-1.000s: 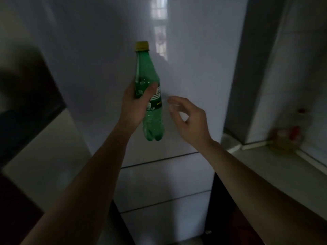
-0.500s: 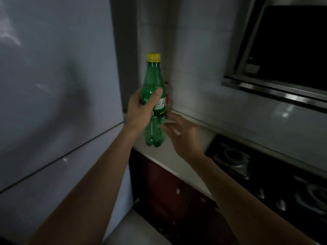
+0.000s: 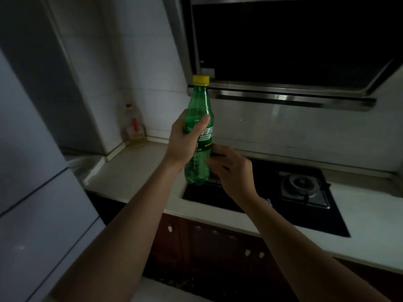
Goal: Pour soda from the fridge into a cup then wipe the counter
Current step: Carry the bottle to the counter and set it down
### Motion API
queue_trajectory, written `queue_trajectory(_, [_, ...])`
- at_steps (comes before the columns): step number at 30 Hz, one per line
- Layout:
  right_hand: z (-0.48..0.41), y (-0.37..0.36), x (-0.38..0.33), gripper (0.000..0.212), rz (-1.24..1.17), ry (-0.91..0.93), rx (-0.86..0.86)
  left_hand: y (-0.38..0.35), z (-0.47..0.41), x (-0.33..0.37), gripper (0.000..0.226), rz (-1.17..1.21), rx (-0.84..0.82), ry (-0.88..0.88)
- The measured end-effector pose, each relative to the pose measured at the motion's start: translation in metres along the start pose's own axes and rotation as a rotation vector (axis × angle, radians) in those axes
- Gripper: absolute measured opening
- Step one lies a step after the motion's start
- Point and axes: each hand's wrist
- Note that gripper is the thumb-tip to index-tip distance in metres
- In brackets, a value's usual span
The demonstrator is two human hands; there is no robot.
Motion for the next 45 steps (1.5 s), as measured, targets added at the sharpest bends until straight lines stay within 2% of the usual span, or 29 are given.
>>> queue_trajectory(8, [0.013, 0.165, 0.066, 0.031, 0.02, -0.07, 0.137, -0.186, -0.001, -0.026, 0.004, 0.059, -0.182, 0.011])
queue_trajectory(15, [0.033, 0.302, 0.111, 0.03, 0.094, -0.141, 0.284, -0.339, 0.001, -0.047, 0.034, 0.171, -0.344, 0.013])
queue_trajectory(22, [0.067, 0.411, 0.158, 0.033, 0.261, -0.17, 0.524, -0.484, 0.013, -0.082, 0.032, 0.309, -0.565, 0.017])
queue_trajectory(28, [0.085, 0.5, 0.186, 0.032, 0.449, -0.281, 0.648, -0.601, 0.022, -0.108, 0.032, 0.406, -0.717, 0.023])
queue_trajectory(32, [0.082, 0.549, 0.196, 0.031, 0.545, -0.309, 0.711, -0.661, 0.017, -0.115, 0.046, 0.455, -0.793, 0.035])
queue_trajectory(37, [0.09, 0.58, 0.227, 0.031, 0.582, -0.284, 0.803, -0.713, 0.02, -0.126, 0.039, 0.455, -0.887, 0.035])
queue_trajectory(41, [0.097, 0.619, 0.254, 0.033, 0.568, -0.288, 0.815, -0.759, 0.029, -0.14, 0.031, 0.393, -0.892, 0.061])
queue_trajectory(45, [0.102, 0.668, 0.282, 0.032, 0.525, -0.264, 0.791, -0.804, 0.041, -0.147, 0.048, 0.354, -0.832, 0.087])
Point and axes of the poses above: each hand's wrist, its own z-axis away from the middle knuckle, its own y-axis out of the back of the hand, x = y × z, and after that the axes turned 5 degrees about -y, right-handed
